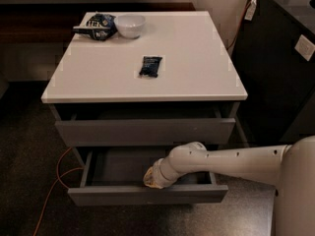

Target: Open middle drawer

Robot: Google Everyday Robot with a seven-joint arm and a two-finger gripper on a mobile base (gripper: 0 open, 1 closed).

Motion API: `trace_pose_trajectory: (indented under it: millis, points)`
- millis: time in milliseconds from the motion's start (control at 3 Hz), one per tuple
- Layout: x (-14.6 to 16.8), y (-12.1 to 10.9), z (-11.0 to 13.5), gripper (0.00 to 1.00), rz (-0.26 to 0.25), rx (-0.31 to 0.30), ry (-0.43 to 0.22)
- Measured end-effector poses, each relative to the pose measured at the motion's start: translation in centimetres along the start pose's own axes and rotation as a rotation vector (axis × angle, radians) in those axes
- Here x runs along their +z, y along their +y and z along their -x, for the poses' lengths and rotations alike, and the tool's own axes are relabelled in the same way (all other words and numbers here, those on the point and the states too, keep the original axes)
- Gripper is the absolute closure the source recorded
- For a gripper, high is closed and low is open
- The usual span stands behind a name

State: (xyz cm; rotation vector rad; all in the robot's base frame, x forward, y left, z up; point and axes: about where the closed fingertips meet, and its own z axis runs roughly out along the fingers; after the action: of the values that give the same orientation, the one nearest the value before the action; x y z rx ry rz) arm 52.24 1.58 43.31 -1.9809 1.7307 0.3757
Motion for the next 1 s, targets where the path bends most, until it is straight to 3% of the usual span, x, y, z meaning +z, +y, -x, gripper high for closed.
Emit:
trace_pose_trajectory:
  millis: [1000]
  points:
    - [0.6,1.0,0.4,1.00,0.017,-0.003,-0.006]
